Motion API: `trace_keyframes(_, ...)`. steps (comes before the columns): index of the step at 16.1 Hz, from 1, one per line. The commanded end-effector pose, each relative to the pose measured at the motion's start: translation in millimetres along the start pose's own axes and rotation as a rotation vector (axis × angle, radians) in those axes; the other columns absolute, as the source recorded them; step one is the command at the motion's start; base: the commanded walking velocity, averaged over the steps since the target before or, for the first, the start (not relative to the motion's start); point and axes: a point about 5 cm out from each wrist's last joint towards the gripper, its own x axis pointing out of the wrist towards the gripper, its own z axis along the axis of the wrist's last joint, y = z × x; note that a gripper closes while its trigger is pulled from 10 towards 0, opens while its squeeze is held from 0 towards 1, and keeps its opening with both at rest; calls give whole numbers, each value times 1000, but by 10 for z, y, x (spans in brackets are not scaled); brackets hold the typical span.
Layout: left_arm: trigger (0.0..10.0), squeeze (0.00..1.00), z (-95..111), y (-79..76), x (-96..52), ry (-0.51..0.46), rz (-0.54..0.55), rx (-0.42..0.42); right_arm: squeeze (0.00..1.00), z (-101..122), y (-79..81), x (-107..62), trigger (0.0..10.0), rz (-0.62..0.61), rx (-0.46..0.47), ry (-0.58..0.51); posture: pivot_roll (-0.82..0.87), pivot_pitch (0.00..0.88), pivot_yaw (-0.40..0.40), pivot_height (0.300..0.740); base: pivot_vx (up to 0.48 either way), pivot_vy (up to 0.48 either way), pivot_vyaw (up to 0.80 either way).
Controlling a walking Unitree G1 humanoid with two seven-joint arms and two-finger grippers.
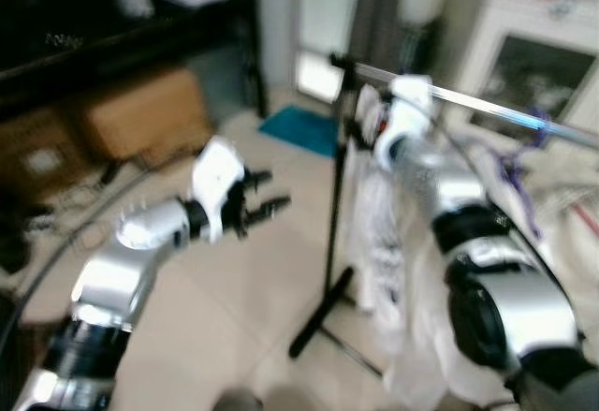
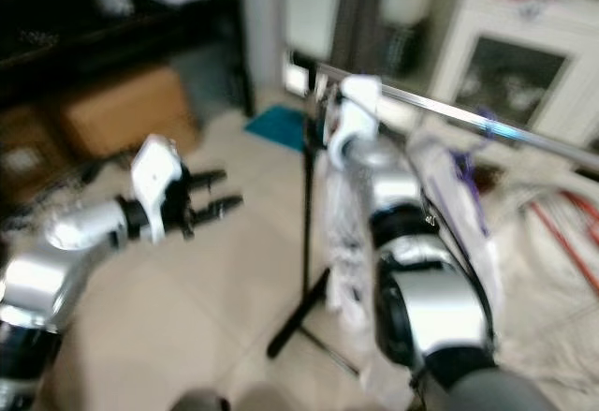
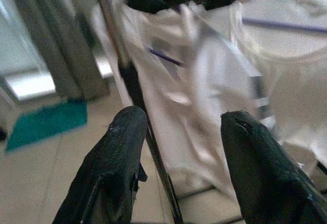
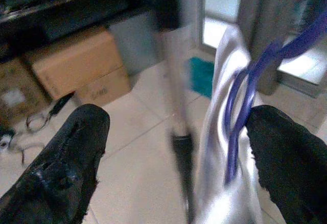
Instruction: Hang hanger
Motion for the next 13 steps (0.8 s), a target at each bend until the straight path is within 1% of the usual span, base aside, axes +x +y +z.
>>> trace_keyframes(1,10000,0,49,37,7,2,8,26,0,10,32,25,10000,-14,-16,-2,150,0,-10,740,0,0,0)
trace_keyframes(2,10000,0,49,37,7,2,8,26,0,10,32,25,10000,-14,-16,-2,150,0,-10,740,0,0,0)
trace_keyframes(5,10000,0,62,78,-5,6,16,32,0,46,32,58,10000,-64,-36,-6,163,0,-25,740,0,0,0)
trace_keyframes(8,10000,0,56,84,-20,6,29,28,0,32,-19,58,10000,-98,-33,-3,158,0,-30,740,0,0,0)
trace_keyframes(9,10000,0,55,81,-20,5,29,26,0,46,-22,59,10000,-98,-21,-11,155,0,-29,740,0,0,0)
trace_keyframes(11,10000,0,63,73,3,3,26,26,0,142,-31,63,10000,-104,2,-54,149,0,-31,740,0,0,0)
trace_keyframes(13,10000,0,75,94,8,-2,37,29,0,182,-29,62,10000,-111,7,-79,150,0,-36,740,0,0,0)
